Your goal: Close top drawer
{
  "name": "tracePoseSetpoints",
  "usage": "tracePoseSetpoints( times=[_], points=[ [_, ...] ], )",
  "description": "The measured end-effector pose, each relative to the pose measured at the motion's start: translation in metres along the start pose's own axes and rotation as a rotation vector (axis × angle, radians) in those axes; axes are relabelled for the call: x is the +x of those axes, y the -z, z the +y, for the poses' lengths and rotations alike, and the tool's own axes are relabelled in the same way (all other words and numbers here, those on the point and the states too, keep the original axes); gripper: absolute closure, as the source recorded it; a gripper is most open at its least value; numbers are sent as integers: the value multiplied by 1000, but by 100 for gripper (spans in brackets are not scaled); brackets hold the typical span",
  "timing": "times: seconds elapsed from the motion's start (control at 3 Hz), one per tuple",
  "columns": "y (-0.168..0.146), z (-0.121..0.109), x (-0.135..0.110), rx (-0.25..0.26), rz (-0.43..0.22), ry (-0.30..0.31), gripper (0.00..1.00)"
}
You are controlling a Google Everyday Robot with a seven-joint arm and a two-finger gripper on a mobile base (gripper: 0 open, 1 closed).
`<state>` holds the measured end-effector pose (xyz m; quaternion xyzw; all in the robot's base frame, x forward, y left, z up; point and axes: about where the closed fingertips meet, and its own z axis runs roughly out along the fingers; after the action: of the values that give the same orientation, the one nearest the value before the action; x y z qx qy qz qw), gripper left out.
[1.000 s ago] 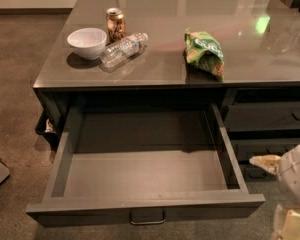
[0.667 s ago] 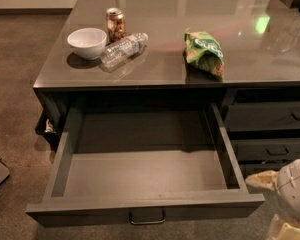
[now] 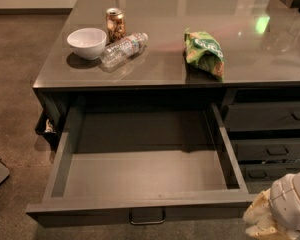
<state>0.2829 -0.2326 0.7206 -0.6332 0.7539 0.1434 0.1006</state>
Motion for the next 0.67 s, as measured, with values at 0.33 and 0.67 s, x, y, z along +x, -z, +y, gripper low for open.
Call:
tracePoseSetpoints(
  times=[0.33,0.67],
  points=[
    [-27,-7,9,-15,4,-3,88],
    [-53,-17,20,-29,13,-21,100]
  ],
)
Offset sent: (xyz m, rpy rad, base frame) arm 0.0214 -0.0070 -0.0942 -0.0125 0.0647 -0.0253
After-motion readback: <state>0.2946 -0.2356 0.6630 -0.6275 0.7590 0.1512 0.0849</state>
